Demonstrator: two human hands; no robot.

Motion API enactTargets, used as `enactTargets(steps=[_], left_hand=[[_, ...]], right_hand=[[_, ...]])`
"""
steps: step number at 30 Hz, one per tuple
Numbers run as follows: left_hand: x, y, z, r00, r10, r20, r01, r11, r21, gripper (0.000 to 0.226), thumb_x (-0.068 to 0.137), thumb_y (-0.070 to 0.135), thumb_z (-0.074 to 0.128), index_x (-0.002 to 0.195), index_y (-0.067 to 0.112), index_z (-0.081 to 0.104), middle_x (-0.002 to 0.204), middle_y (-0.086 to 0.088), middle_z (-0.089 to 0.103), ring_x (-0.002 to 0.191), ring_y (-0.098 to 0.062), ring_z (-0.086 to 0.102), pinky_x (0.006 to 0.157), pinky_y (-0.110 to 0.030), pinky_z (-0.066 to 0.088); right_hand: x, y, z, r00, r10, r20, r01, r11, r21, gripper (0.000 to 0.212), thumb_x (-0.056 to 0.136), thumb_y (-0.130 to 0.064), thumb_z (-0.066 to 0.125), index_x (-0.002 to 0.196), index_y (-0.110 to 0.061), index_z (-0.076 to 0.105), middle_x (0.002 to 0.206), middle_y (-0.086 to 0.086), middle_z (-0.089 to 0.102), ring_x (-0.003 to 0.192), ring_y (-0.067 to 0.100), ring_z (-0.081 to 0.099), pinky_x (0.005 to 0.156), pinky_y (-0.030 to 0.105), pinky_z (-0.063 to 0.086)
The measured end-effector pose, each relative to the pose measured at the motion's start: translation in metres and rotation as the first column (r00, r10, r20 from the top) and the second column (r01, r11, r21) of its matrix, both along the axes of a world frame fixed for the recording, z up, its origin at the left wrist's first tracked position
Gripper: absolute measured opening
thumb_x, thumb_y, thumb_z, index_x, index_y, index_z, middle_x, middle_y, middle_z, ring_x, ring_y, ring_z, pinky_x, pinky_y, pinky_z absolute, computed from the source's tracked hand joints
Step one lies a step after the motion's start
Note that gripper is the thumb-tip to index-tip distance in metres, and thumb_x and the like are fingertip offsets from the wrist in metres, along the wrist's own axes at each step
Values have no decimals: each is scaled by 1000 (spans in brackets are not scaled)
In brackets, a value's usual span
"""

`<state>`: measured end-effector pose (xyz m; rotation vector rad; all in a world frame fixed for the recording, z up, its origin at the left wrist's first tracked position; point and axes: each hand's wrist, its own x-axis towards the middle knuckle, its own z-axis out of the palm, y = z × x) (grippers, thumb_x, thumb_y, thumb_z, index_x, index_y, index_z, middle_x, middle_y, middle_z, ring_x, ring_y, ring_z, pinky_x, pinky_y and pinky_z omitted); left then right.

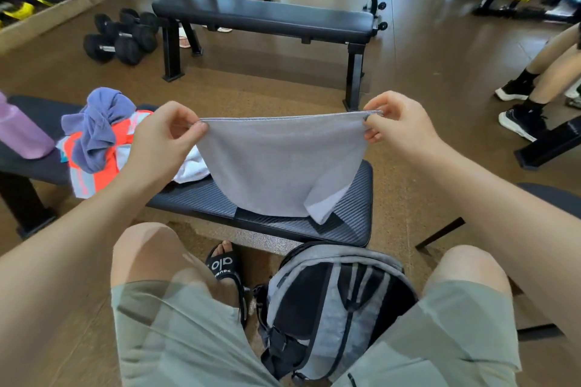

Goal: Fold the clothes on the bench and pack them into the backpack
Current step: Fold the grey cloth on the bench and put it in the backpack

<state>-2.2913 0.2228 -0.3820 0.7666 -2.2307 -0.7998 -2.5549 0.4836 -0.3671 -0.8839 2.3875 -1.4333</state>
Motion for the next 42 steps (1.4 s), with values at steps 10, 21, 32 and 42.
enactTargets(steps=[10, 21, 32, 42], left_hand=[[0, -1, 12, 998, -55, 11, 54, 997, 46, 2, 92, 12, 69, 93, 13, 68, 92, -2, 72, 88, -16, 71, 83, -34, 57], [7, -12, 5, 998, -39, 58, 46, 989, -137, 8, 91, 19, 73, 87, 16, 67, 81, 3, 72, 76, -8, 67, 69, -19, 49], [-4, -29, 3, 955, -148, 257, 265, 817, -512, 15, 93, -1, 65, 104, 4, 73, 94, -10, 70, 81, -31, 64, 71, -43, 53], [-46, -45, -8, 964, -22, 264, 106, 946, -307, 12, 90, 8, 54, 86, 16, 62, 81, -6, 64, 67, -24, 69, 68, -40, 50]], right_hand=[[-10, 7, 4, 999, 21, -41, -20, 1000, 12, 8, 95, -7, 60, 90, -12, 65, 86, 9, 64, 66, 27, 74, 65, 44, 62], [-14, 11, 6, 987, 91, -130, -76, 990, 117, 10, 98, -9, 61, 98, -9, 71, 80, 11, 73, 68, 18, 75, 68, 37, 64], [-19, 6, 1, 985, 50, -166, -27, 990, 140, 13, 99, -7, 56, 95, -13, 67, 81, 10, 71, 67, 17, 74, 69, 40, 64], [-36, -27, -16, 967, -35, -252, 91, 972, 217, 11, 100, -17, 54, 93, -16, 62, 90, 2, 68, 88, 21, 66, 77, 40, 57]])
